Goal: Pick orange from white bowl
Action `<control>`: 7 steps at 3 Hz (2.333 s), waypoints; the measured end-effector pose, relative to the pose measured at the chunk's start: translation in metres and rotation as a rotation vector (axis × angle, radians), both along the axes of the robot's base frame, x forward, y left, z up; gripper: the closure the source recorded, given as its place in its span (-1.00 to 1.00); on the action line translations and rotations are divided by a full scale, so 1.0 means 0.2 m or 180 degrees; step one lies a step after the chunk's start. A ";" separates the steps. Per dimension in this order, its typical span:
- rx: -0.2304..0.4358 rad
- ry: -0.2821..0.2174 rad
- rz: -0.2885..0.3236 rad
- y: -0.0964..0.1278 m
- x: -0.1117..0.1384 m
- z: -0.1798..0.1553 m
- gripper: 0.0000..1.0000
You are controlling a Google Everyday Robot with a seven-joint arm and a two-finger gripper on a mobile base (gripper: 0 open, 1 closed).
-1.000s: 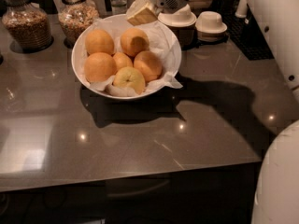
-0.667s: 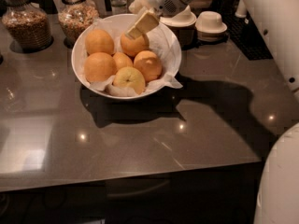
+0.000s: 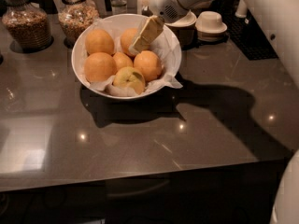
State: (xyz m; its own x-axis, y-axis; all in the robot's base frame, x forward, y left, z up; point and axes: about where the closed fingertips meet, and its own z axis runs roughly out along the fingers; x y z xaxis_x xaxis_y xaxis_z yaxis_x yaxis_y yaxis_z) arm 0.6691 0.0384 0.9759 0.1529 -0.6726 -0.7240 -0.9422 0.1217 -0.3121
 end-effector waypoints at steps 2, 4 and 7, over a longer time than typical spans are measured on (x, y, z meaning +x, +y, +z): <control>-0.0069 0.0008 -0.0093 0.04 0.01 -0.04 -0.10; -0.0217 -0.0031 -0.0371 0.02 0.06 -0.10 -0.54; -0.0265 -0.0180 -0.0730 0.05 0.09 -0.13 -0.16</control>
Offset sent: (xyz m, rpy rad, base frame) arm 0.0050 0.0045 -0.0114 -0.0388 0.0001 -0.0646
